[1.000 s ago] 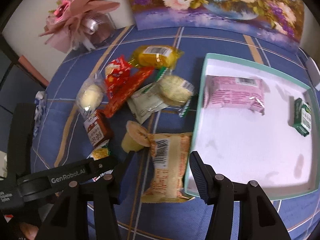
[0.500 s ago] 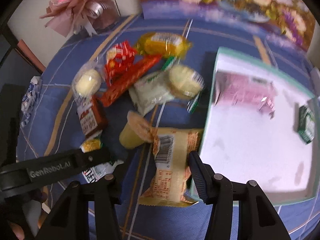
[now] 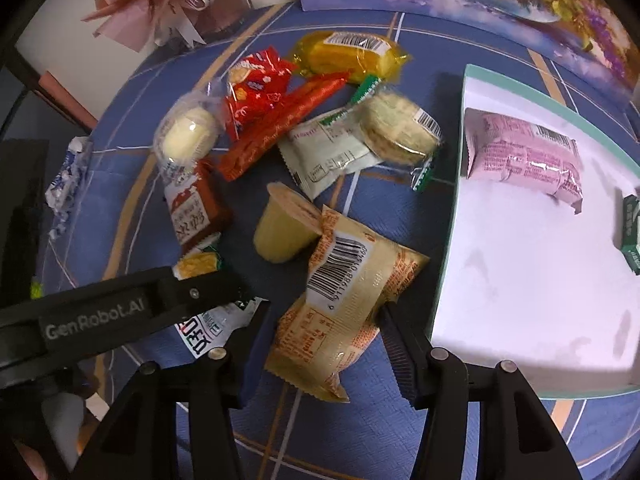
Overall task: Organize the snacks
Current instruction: 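Grasp the tan bread packet with the right tool while the left holds the corn bag, then carry the corn snack bag with the left tool while the right carries the bread over the tray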
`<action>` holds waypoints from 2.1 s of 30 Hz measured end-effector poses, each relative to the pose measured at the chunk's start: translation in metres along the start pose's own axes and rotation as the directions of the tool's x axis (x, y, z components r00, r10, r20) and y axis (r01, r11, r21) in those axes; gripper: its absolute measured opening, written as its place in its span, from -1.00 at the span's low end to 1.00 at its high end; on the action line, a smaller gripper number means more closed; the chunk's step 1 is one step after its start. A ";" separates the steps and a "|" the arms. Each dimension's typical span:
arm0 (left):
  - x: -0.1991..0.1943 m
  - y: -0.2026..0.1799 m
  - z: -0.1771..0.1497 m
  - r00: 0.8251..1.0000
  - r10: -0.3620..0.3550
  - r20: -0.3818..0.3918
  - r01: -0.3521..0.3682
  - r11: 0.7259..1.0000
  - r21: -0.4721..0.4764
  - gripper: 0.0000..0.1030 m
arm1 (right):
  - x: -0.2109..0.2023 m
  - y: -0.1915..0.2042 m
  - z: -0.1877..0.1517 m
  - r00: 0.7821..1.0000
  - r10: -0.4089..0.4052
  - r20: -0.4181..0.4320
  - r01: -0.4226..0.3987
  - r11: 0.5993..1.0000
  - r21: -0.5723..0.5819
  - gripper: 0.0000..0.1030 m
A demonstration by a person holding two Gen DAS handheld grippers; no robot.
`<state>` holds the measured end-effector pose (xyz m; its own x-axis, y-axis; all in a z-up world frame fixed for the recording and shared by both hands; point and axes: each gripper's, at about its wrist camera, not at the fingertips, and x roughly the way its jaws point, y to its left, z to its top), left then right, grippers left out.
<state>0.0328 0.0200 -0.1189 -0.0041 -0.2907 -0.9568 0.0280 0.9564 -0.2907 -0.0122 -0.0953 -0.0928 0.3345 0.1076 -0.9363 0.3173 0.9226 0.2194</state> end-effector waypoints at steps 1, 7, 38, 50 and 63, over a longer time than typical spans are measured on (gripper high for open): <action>0.000 -0.001 0.000 1.000 0.003 0.001 -0.003 1.000 0.003 0.18 | 0.001 0.001 0.000 1.000 -0.002 -0.002 0.002 1.000 0.002 0.11; 0.000 -0.010 0.000 1.000 0.023 0.007 -0.023 0.999 0.022 0.19 | 0.012 0.003 0.001 1.000 -0.013 -0.027 0.013 1.000 0.022 0.15; -0.051 -0.014 -0.005 0.992 -0.021 0.124 0.018 0.999 0.026 0.12 | -0.012 0.032 0.005 0.994 -0.011 0.110 0.020 0.996 -0.081 -0.21; -0.080 -0.041 -0.009 0.985 -0.043 0.165 0.031 0.997 0.077 0.12 | -0.078 -0.030 0.001 0.974 -0.055 0.221 0.036 0.996 0.087 -0.21; -0.043 -0.167 -0.044 0.996 -0.066 0.054 0.041 0.924 0.380 0.12 | -0.105 -0.167 -0.015 0.939 -0.299 0.170 0.189 0.862 0.471 -0.21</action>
<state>-0.0155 -0.1264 -0.0297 0.0482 -0.3547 -0.9337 0.4056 0.8613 -0.3062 -0.1138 -0.2551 -0.0352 0.3702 -0.2375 -0.8981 0.7547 0.6406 0.1416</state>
